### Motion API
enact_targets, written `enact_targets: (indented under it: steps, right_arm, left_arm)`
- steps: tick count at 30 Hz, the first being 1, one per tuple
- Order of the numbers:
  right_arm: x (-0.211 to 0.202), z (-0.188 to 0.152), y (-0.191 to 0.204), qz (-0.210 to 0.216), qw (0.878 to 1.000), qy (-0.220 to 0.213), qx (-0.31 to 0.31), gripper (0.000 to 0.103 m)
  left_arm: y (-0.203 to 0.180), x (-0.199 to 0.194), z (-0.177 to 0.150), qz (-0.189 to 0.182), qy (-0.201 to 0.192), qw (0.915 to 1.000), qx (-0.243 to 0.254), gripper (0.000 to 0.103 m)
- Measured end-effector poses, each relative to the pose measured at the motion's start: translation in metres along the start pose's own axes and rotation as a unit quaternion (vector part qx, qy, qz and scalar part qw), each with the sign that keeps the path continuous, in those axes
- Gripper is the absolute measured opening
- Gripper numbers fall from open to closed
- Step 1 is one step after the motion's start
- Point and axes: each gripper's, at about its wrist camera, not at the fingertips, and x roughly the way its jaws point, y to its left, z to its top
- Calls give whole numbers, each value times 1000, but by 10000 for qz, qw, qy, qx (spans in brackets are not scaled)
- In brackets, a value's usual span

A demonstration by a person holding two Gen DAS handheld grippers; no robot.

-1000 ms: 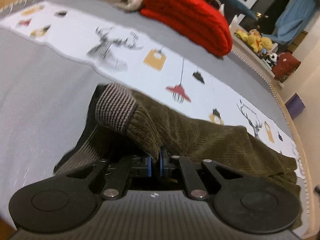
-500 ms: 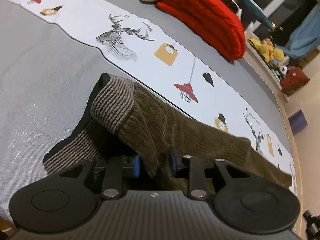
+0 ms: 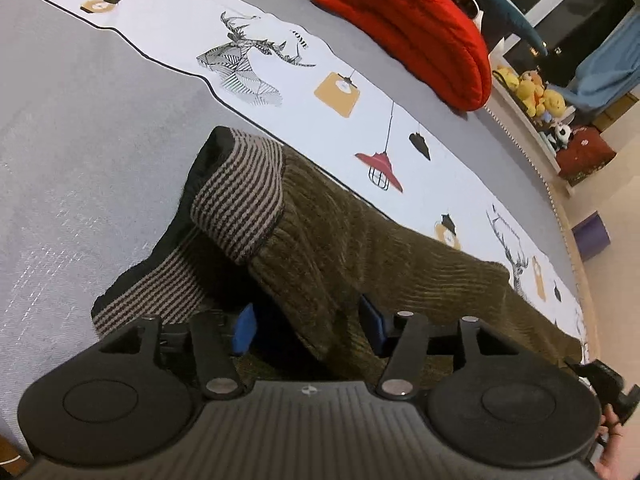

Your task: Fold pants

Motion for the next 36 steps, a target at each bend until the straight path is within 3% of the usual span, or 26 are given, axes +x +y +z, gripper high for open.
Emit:
enact_targets:
  steps: [7, 10, 11, 14, 17, 23, 31, 36]
  right_arm:
    - [20, -3, 8, -120, 9999, 39, -9, 37]
    - [22, -6, 12, -222, 9996, -17, -149, 30]
    - [22, -6, 14, -268, 9994, -33, -213, 23]
    - [16, -5, 18, -247, 9987, -136, -423, 12]
    - [5, -4, 25, -143, 9974, -264, -656, 8]
    - [-35, -8, 43, 4, 9916, -677, -1106, 5]
    - [-119, -27, 56, 223, 9824, -1313, -1307, 4]
    - [-168, -54, 50, 63, 9797, -1478, -1356, 4]
  left_arm:
    - [-4, 10, 2, 23, 36, 9999, -98, 63]
    - [-6, 13, 2, 126, 19, 9999, -19, 60]
    - [-8, 13, 1, 161, -5, 9999, 20, 50]
    - [-11, 12, 2, 230, -54, 9996, 130, 33]
    - [-14, 8, 3, 312, -166, 9990, 257, 20]
    - [-20, -5, 8, 231, -404, 9982, 383, 11]
    - [-21, -47, 14, 156, -988, 9941, 429, 8]
    - [-8, -67, 14, 329, -762, 9955, 466, 9]
